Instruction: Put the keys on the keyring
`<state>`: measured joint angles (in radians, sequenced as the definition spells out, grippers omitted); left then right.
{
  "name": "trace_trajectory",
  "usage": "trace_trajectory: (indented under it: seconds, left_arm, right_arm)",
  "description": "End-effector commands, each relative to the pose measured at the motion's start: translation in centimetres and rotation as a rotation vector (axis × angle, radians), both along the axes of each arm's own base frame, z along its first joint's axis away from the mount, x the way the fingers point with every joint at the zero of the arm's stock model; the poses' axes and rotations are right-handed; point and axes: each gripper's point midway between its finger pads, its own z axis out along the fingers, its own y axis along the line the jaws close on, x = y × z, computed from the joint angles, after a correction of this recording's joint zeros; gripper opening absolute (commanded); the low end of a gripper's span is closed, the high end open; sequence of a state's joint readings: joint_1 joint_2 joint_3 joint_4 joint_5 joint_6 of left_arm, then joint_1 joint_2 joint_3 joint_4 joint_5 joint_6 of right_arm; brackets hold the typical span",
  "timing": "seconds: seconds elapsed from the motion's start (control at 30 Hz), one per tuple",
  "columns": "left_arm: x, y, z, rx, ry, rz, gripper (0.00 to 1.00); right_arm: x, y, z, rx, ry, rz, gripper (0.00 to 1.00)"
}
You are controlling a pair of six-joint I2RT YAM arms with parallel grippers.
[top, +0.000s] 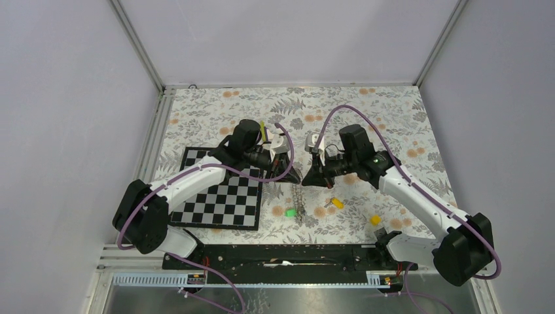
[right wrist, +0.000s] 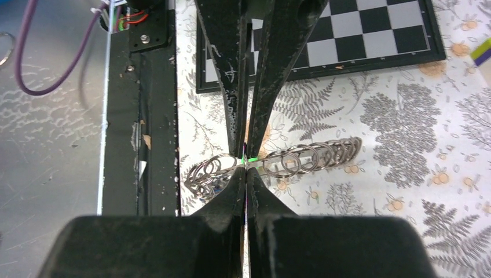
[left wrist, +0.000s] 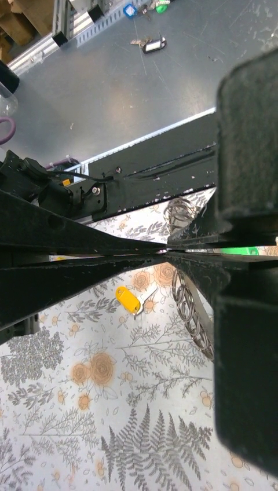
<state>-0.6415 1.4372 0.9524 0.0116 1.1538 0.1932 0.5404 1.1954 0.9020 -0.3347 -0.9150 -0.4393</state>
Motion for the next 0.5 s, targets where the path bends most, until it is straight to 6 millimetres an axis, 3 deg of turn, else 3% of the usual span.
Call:
trace_trajectory:
  seconds: [0.0,0.2,0.33,0.47]
  left_arm:
    - [0.6,0.0,1.9,-0.049,-0.102,-0.003,0.11]
    - [2.1,-0.3,2.2,-0.020,-0.154,0.044,0.41]
    - [2.4,-0.6,2.5,-0.023,-0.161,0.042,0.53]
    - [2.5,-1.0,2.5,-0.021,-0.172,0.045,0.57]
  right_arm:
    - [1.1,-1.0,2.1,-0.085,-0.115,-0.033,0.00]
    - [1.3,-2.0,2.3,-0.206,-0.083,-0.061,0.00]
    - [1.4,-2.2,2.0,-0.251,-0.060,-0.074,0.00]
    - [1.3,-2.2,2.0,-0.284,-0.028,-0.080,0.00]
